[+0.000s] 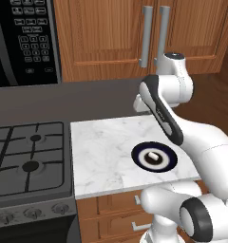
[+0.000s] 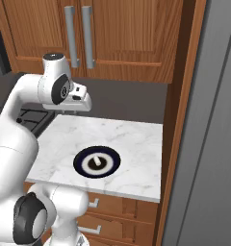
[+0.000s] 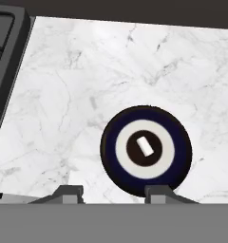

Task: Pick up the marshmallow and place it in the cup of hot chocolate on the dining counter.

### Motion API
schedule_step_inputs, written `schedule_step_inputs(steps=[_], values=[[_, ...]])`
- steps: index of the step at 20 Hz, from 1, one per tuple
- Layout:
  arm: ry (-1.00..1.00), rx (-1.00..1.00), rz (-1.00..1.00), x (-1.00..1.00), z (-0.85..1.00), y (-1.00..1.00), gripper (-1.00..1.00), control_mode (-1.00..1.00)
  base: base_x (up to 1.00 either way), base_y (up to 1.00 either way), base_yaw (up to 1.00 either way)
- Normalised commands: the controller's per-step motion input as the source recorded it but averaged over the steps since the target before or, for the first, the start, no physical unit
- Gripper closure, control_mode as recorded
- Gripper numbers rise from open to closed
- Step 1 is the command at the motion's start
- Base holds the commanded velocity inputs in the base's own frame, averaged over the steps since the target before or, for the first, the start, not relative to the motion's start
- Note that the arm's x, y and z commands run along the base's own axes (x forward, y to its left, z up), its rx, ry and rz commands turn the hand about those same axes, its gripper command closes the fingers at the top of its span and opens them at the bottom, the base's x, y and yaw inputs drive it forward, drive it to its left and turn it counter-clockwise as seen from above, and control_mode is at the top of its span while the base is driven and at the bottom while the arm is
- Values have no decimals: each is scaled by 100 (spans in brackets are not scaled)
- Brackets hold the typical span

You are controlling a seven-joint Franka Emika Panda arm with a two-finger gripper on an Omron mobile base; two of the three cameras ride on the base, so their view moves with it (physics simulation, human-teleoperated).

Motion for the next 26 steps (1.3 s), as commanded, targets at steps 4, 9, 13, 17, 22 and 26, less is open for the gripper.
schedule_step_inputs(steps=[4, 9, 13, 17, 22, 26], values=[[0, 0, 0, -3, -16, -2, -100, -100, 0, 0, 0], [0, -3, 4, -14, -80, -39, -100, -100, 0, 0, 0], [0, -8, 19, -3, -95, -59, -100, -100, 0, 0, 0], [0, -11, 20, 0, -78, -29, -100, -100, 0, 0, 0], [0, -10, 19, 1, -59, 0, -100, -100, 0, 0, 0], [8, -2, 11, 22, -40, 6, -100, -100, 0, 0, 0]])
